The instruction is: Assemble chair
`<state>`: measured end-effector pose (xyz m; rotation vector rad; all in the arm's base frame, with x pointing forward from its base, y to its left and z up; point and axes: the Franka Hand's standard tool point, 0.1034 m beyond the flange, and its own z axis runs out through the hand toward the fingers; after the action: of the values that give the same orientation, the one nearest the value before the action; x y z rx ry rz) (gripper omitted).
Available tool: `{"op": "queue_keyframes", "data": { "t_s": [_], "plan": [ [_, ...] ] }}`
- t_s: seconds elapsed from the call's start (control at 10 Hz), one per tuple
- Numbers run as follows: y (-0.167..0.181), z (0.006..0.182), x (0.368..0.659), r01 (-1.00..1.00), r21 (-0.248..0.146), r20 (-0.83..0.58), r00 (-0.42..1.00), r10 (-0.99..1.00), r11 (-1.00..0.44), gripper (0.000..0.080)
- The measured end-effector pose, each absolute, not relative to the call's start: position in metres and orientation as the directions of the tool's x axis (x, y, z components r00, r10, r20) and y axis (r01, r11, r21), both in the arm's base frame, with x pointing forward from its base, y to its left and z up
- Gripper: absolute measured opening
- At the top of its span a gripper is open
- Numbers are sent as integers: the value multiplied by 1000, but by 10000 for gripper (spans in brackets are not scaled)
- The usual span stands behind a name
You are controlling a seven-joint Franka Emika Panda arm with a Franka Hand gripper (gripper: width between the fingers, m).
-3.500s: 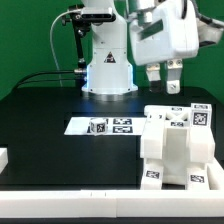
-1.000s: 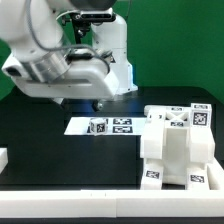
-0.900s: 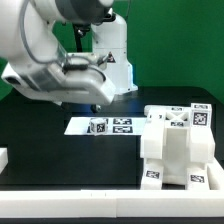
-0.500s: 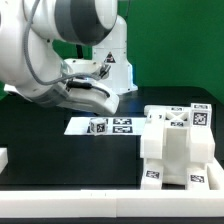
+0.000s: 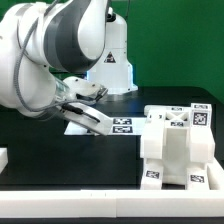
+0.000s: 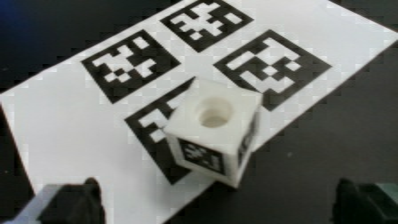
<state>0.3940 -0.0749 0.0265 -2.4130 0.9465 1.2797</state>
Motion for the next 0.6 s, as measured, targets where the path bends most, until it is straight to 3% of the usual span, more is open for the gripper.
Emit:
{"op": "queue_keyframes", "data": {
  "t_s": [0.2,0.6],
  "plan": [
    [-76,25,392,-657,81,-810,395,-433,-749,649],
    [-62,6,353,-765,131,-840,252,-480,-631,649]
  ]
}}
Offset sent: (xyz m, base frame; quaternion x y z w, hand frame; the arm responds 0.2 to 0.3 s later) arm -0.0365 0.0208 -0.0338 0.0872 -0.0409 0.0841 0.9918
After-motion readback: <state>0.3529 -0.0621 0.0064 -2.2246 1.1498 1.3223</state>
